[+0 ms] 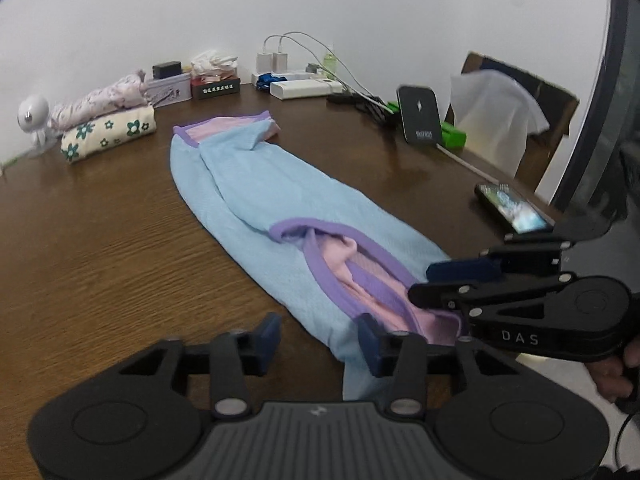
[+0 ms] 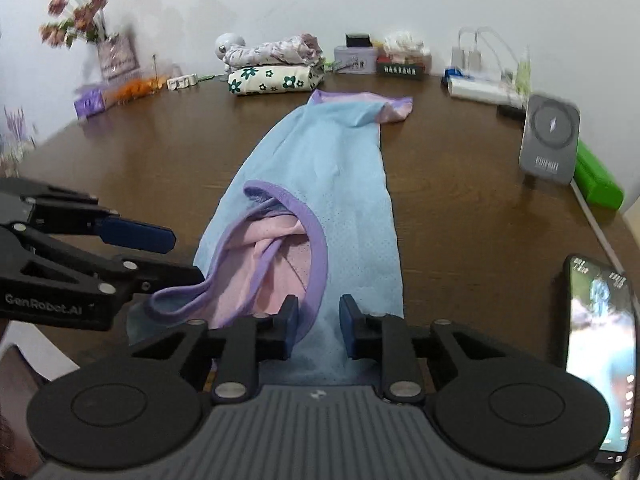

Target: Fold clothes

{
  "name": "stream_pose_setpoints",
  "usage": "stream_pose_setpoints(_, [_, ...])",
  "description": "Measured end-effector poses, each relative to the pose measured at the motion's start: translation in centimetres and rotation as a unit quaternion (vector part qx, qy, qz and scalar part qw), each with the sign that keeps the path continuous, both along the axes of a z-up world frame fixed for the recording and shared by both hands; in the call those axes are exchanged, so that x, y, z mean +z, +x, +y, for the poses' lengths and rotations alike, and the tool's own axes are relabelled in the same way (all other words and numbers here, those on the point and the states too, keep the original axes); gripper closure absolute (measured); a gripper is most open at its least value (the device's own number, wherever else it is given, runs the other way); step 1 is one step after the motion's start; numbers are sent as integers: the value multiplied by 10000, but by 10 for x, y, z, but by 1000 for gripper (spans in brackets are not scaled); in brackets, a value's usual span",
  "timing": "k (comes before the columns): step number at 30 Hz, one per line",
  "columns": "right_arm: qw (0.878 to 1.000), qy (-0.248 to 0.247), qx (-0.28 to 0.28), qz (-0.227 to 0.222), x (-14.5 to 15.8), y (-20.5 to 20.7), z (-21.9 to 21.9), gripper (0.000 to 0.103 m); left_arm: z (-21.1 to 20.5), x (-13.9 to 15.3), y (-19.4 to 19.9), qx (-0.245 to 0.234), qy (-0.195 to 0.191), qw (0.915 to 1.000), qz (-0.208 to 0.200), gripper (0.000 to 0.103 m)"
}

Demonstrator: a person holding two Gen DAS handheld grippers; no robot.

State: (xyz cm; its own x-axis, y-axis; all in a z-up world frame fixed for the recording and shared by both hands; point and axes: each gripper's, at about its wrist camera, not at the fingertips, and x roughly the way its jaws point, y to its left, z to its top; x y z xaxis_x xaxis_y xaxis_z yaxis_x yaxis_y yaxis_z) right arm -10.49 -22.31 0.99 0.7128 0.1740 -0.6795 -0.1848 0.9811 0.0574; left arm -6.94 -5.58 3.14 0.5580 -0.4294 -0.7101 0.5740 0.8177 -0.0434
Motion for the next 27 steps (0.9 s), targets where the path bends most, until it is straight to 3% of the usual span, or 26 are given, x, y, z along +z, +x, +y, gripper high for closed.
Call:
stream_pose_setpoints(2, [9998, -127, 126, -31, 0, -8, 6, 80, 0, -4, -6, -86, 69, 9999, 87, 88])
stream_pose_setpoints(4, [9995, -124, 287, -72, 3, -18, 6, 80, 9, -5, -16, -94, -27, 9999, 70, 87])
stream_pose_setpoints(5, [9992, -121, 370, -99, 4, -23, 6, 77, 16, -4, -21, -113, -108, 9999, 44, 84])
stream_pose_setpoints(7, [9972, -58, 618, -415, 14, -39, -4, 69, 32, 1, -34, -289, -271, 9992, -44, 60])
stream_pose_setpoints(8, [9948, -82, 790, -633, 19, -48, -9, 59, 37, 2, -41, -370, -295, 9988, -125, 44])
stream_pose_setpoints(11, [9818, -311, 1472, -1162, 23, -74, -22, 44, 41, 3, -52, -503, -243, 9981, -254, 41])
stream_pose_setpoints(14, [9755, -548, 1798, -1146, 16, -75, -19, 45, 29, 0, -53, -587, -171, 9976, -317, 42])
stream_pose_setpoints(16, [9746, -704, 1839, -1067, 9, -67, -15, 50, 19, -4, -51, -651, -100, 9971, -383, 43])
stream_pose_setpoints(17, [9756, -743, 1819, -978, 5, -63, -14, 58, 16, -6, -50, -688, -59, 9969, -386, 45])
stream_pose_setpoints(19, [9777, -733, 1790, -814, -2, -56, -15, 69, 10, -10, -48, -806, 9, 9960, -378, 56])
stream_pose_setpoints(22, [9793, -521, 1793, -785, -7, -53, -18, 77, 8, -15, -43, -823, 96, 9959, -372, 76])
stream_pose_setpoints(23, [9798, -446, 1801, -750, -8, -52, -18, 88, 8, -15, -43, -807, 117, 9959, -379, 97])
stream_pose_setpoints(24, [9800, -365, 1825, -699, -7, -52, -17, 94, 10, -14, -43, -795, 132, 9960, -383, 99])
stream_pose_setpoints(27, [9754, -469, 2045, -672, -6, -61, -7, 94, 25, -11, -52, -886, 92, 9956, -294, 99])
